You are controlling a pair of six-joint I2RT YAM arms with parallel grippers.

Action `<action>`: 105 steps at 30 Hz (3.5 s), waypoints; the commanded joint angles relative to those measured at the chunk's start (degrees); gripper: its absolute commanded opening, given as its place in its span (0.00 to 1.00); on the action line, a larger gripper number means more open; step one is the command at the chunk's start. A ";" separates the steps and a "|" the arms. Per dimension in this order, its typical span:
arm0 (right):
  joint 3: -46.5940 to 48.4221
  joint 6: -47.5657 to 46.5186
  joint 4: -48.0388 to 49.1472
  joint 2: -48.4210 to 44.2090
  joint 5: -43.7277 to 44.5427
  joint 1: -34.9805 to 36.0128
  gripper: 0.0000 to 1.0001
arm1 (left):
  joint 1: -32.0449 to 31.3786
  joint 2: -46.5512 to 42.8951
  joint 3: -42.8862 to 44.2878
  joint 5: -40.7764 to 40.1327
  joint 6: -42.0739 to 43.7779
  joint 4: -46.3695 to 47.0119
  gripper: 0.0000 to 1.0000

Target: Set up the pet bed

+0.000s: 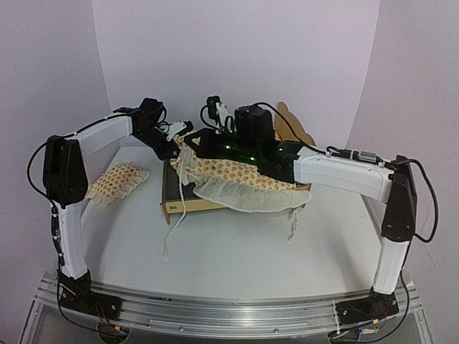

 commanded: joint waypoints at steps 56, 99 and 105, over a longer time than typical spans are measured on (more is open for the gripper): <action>11.77 13.13 2.12 11.62 2.49 -3.33 0.00 | 1.81 -9.29 -7.14 33.91 9.48 -7.71 0.32; 11.45 -8.65 4.22 17.17 6.97 1.90 0.18 | 2.90 -10.09 2.88 41.69 -10.47 -16.84 0.00; 13.38 -9.20 4.45 16.57 7.11 1.11 0.00 | 4.18 -10.95 4.22 38.50 -10.36 -15.37 0.00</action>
